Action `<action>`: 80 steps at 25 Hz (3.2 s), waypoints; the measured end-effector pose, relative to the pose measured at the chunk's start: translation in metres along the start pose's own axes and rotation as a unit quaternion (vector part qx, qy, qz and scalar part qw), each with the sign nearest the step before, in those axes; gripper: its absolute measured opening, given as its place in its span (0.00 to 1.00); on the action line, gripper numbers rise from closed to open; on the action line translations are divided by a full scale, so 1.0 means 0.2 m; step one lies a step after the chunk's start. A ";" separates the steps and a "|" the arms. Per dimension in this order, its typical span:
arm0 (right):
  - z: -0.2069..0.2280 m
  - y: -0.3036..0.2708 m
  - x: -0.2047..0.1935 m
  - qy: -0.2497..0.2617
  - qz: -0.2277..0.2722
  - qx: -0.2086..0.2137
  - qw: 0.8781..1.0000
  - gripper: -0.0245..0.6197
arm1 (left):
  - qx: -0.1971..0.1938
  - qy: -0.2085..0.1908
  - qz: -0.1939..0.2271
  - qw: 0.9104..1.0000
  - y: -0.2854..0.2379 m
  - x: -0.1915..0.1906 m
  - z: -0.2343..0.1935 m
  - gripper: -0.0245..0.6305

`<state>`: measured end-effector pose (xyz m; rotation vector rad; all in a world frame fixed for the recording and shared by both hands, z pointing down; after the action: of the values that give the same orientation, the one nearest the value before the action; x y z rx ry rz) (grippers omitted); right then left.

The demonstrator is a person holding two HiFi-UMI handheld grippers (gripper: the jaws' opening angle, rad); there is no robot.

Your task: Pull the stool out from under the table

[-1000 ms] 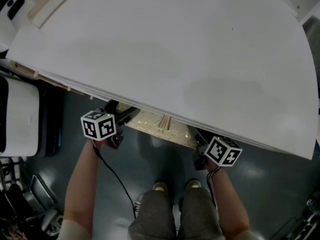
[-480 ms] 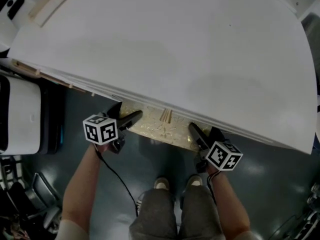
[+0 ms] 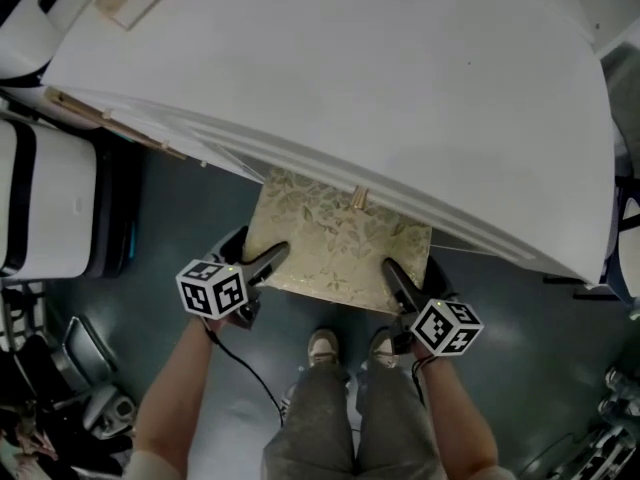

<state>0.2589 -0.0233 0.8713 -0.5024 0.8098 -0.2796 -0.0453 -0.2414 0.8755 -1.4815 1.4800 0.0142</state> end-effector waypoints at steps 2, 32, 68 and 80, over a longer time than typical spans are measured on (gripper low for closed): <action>-0.06 0.06 0.02 0.006 -0.021 0.002 1.000 0.75 | 0.008 0.016 -0.002 1.000 0.11 -0.04 0.04 0.72; -1.99 0.86 0.80 0.129 -0.168 0.217 0.953 0.75 | 0.238 0.110 0.184 0.947 2.58 0.45 0.95 0.72; -3.02 1.24 0.65 0.252 -0.277 0.406 0.834 0.75 | 0.435 0.195 0.312 0.822 3.70 0.02 1.67 0.71; -2.95 1.24 0.76 0.250 -0.257 0.389 0.848 0.75 | 0.412 0.186 0.307 0.837 3.62 0.12 1.64 0.71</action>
<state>-0.0705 -0.0660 0.3031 0.1586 0.9658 -1.2245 -0.3883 0.1246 0.2581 -0.2825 1.8796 -0.4898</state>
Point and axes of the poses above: the fingertips, and each gripper's own axes: y backward along the fingers, z to its right, x out of its top, the point moved 10 cm from there along y, backward along the fingers, and after that the axes turned 1 degree about y, right-handed, at the moved point
